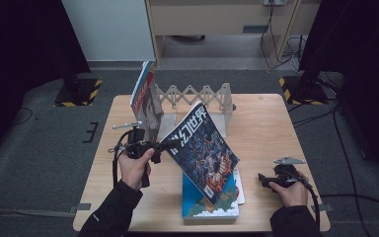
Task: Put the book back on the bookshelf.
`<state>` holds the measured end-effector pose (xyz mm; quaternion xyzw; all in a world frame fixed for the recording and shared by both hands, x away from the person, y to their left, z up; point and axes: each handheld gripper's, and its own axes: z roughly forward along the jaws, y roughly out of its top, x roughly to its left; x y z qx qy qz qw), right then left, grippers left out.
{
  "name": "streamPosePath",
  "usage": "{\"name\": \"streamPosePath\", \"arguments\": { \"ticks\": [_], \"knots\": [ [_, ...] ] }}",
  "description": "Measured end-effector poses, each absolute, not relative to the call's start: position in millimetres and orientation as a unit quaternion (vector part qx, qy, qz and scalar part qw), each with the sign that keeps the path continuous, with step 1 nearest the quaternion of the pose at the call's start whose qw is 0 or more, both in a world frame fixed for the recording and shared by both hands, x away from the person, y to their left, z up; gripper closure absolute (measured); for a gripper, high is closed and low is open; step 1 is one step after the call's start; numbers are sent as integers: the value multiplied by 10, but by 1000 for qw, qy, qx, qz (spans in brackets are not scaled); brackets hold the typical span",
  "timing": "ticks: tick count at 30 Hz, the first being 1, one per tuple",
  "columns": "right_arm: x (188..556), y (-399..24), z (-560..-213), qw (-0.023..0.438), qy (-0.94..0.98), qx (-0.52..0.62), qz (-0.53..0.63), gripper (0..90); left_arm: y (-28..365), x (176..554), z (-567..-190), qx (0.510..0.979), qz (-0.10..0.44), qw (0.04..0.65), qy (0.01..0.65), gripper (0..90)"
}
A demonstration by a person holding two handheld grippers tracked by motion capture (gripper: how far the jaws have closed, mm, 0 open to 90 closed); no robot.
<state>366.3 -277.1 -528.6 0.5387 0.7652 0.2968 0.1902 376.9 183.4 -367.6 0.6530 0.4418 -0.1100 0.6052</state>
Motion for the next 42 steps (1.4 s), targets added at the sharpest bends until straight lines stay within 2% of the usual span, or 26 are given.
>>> {"name": "streamPosePath", "arguments": {
  "ticks": [20,42],
  "knots": [
    [3670,-2727,-5372,208,765,529,304,5,1995,3761,-3074,645,-44,635,422,820],
    [3666,-2722,-5393,215,758,531,313,4,2455,3796,-2536,622,69,636,451,820]
  ]
}}
